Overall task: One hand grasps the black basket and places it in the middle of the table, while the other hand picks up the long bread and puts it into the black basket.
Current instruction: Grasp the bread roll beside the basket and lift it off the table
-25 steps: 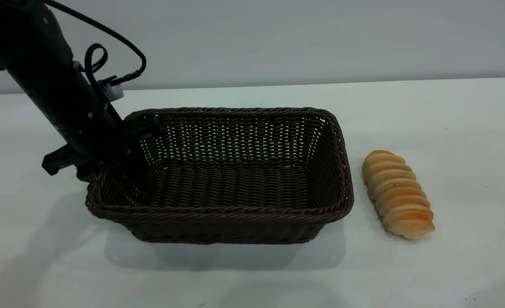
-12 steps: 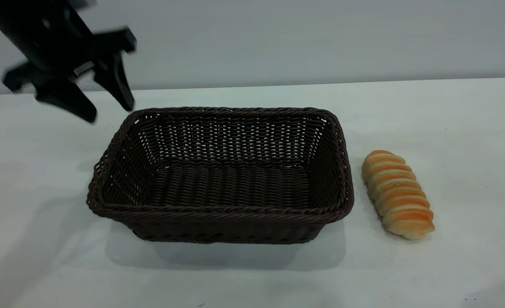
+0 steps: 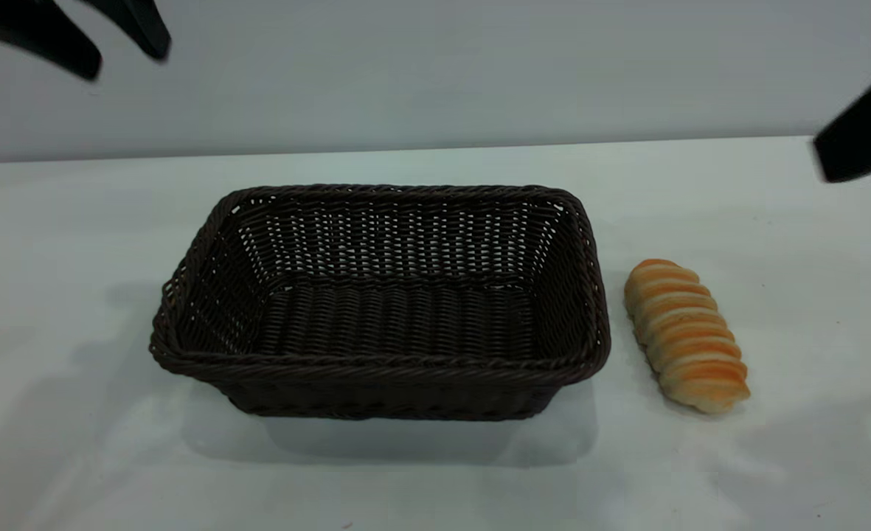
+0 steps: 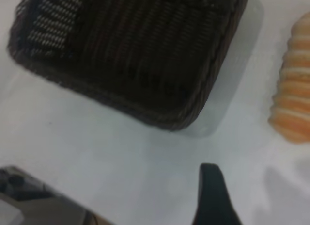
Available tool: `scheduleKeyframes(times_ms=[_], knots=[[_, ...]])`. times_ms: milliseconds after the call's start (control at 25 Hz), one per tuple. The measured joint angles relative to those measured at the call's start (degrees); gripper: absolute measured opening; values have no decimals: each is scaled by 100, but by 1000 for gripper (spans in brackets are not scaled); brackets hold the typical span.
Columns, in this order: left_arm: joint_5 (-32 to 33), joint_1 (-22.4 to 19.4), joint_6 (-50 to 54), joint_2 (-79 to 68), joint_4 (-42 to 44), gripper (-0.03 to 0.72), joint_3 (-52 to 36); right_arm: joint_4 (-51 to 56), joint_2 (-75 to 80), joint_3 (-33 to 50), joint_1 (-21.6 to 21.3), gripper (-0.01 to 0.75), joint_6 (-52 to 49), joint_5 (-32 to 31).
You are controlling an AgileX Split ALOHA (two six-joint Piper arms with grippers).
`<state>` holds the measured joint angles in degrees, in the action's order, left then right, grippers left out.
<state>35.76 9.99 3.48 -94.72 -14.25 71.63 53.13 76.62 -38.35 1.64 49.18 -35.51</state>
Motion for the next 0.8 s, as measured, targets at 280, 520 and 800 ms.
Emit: scheduleKeyframes(times_ms=[280,520,800], knots=[[287,0,-67,451,7,554,-6,295,2200,-884,16,459,685,565],[408,0,-84,666,9,554,-6,358,3551,-1432,402,456,963,1394],[705,0,-84,696,9,554,-6,443,4593,-1617,742,390,1022,2246]])
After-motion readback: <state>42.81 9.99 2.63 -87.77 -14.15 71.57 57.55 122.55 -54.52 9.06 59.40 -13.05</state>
